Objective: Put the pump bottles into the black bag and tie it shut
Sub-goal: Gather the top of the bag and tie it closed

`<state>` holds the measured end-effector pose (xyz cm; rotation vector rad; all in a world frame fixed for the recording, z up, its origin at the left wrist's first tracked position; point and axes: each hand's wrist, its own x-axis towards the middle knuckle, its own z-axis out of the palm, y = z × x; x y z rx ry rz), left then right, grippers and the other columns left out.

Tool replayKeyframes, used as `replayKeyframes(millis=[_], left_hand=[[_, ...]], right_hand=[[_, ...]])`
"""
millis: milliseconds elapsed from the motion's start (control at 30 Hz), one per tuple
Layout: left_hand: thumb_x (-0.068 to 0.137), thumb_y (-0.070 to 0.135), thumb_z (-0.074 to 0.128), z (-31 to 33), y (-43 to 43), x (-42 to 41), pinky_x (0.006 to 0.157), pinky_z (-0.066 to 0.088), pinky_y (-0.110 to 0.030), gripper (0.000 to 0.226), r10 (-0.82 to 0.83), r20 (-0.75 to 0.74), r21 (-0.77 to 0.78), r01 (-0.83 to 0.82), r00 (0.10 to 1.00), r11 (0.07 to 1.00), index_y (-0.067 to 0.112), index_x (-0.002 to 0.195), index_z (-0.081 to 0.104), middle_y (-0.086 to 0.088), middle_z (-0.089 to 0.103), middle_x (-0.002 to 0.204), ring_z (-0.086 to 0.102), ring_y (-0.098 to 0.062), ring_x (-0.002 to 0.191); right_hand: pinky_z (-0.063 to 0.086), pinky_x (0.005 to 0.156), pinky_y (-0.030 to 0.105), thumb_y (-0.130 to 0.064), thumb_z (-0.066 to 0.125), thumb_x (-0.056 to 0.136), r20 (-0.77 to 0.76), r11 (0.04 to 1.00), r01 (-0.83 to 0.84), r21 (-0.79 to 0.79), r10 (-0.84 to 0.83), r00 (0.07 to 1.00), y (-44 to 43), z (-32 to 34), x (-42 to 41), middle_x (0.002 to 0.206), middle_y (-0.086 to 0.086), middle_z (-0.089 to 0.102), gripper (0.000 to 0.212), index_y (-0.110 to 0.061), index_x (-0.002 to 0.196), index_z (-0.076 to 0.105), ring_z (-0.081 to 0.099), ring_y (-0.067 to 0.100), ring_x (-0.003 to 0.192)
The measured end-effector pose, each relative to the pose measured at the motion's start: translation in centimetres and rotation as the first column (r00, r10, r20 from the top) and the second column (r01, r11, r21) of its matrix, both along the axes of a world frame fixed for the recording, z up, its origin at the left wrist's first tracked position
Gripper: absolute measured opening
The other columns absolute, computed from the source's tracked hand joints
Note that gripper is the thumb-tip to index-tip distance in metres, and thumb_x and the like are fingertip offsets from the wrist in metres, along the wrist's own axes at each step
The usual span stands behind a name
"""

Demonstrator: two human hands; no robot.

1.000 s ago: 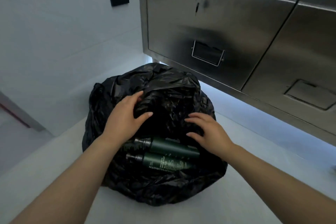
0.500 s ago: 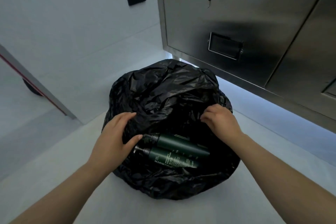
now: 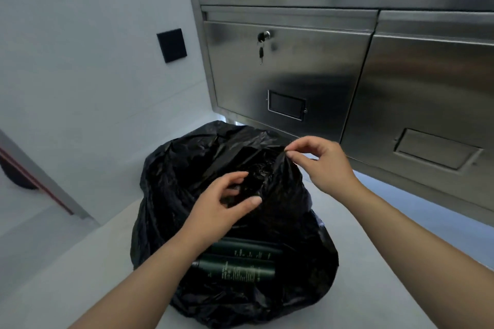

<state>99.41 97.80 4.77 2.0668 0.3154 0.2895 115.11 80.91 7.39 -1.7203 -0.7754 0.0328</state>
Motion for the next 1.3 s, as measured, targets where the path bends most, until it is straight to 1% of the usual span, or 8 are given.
replayKeyframes(millis=[133, 300, 500, 600, 733, 900, 1033, 1300], left_hand=[[0.070, 0.047, 0.074, -1.1, -1.1, 0.0, 0.077, 0.038, 0.001, 0.041, -0.052, 0.000, 0.234, 0.050, 0.999, 0.971, 0.046, 0.110, 0.062, 0.041, 0.058, 0.093, 0.050, 0.025, 0.093], [0.076, 0.040, 0.073, 0.2, 0.5, 0.8, 0.067, 0.046, -0.014, 0.016, 0.137, 0.095, 0.041, -0.142, 0.986, 0.989, 0.026, 0.084, 0.073, 0.013, 0.071, 0.073, 0.065, 0.001, 0.073], [0.073, 0.036, 0.076, 3.9, 1.0, 1.1, 0.070, 0.050, -0.013, 0.020, 0.246, 0.288, -0.085, -0.231, 0.925, 0.969, 0.025, 0.089, 0.074, 0.012, 0.073, 0.076, 0.068, 0.000, 0.075], [0.073, 0.032, 0.077, 5.3, 0.2, 1.0, 0.065, 0.047, -0.007, 0.010, 0.185, 0.336, -0.067, -0.173, 0.924, 0.983, 0.036, 0.080, 0.070, 0.021, 0.071, 0.074, 0.066, 0.005, 0.070], [0.072, 0.036, 0.076, 5.7, 0.6, 0.1, 0.076, 0.051, -0.018, 0.014, 0.139, 0.292, -0.015, -0.140, 0.946, 0.990, 0.037, 0.086, 0.071, 0.019, 0.073, 0.081, 0.067, 0.000, 0.079], [0.063, 0.064, 0.065, 3.8, 1.6, -1.5, 0.085, 0.037, -0.004, 0.052, -0.003, 0.059, 0.228, -0.010, 0.998, 0.974, 0.046, 0.112, 0.060, 0.032, 0.059, 0.110, 0.050, 0.016, 0.105], [0.078, 0.050, 0.066, 2.2, 1.6, -0.9, 0.105, 0.028, -0.021, 0.057, 0.047, 0.049, 0.382, -0.062, 0.998, 0.922, 0.035, 0.130, 0.050, 0.022, 0.046, 0.126, 0.036, 0.002, 0.121], [0.080, 0.036, 0.069, 2.1, 1.8, 0.0, 0.075, 0.042, -0.005, 0.007, 0.142, 0.154, 0.206, -0.172, 0.978, 0.963, 0.036, 0.078, 0.063, 0.022, 0.069, 0.084, 0.061, 0.008, 0.088]], right_hand=[[0.054, 0.079, 0.026, -0.009, 0.069, 0.082, -0.066, 1.000, 0.003, 0.020, -0.002, 0.998, -1.3, 0.8, -0.4, 0.072, -0.016, 0.070, 0.030, -0.036, 0.068, 0.070, 0.065, 0.005, 0.074], [0.051, 0.094, 0.038, -0.009, 0.067, 0.084, -0.063, 0.998, 0.014, -0.067, -0.018, 0.998, -2.8, 1.5, -0.9, 0.095, -0.011, 0.071, 0.027, -0.036, 0.086, 0.068, 0.065, 0.007, 0.096], [0.025, 0.106, 0.012, -0.060, 0.070, 0.065, 0.140, 0.951, -0.154, -0.269, 0.197, 0.970, -0.6, 2.4, -3.9, 0.146, -0.032, 0.027, 0.080, -0.056, 0.135, 0.031, 0.022, -0.015, 0.133], [0.029, 0.103, 0.008, -0.057, 0.075, 0.061, 0.215, 0.961, -0.114, -0.253, 0.171, 0.961, 2.0, 1.5, -4.9, 0.134, -0.029, 0.043, 0.077, -0.047, 0.131, 0.044, 0.036, -0.014, 0.125], [0.051, 0.083, 0.029, -0.016, 0.074, 0.077, 0.000, 0.991, -0.111, -0.074, 0.111, 0.994, 2.8, 1.0, -3.6, 0.084, -0.014, 0.072, 0.017, -0.031, 0.085, 0.072, 0.066, 0.003, 0.083], [0.052, 0.067, 0.017, -0.003, 0.062, 0.086, -0.161, 0.989, -0.133, 0.070, 0.143, 0.976, 1.1, 1.0, -1.9, 0.072, -0.012, 0.072, 0.029, -0.029, 0.078, 0.072, 0.065, 0.002, 0.069], [0.048, 0.058, 0.012, -0.004, 0.057, 0.089, -0.236, 0.985, -0.105, 0.134, 0.134, 0.962, -0.1, 1.2, -1.3, 0.070, -0.013, 0.072, 0.024, -0.024, 0.085, 0.070, 0.063, -0.002, 0.062], [0.052, 0.081, 0.034, -0.012, 0.067, 0.084, -0.186, 0.995, 0.092, -0.047, -0.100, 0.978, -2.1, 0.8, -0.6, 0.089, -0.009, 0.071, 0.017, -0.022, 0.098, 0.066, 0.065, 0.009, 0.087]])
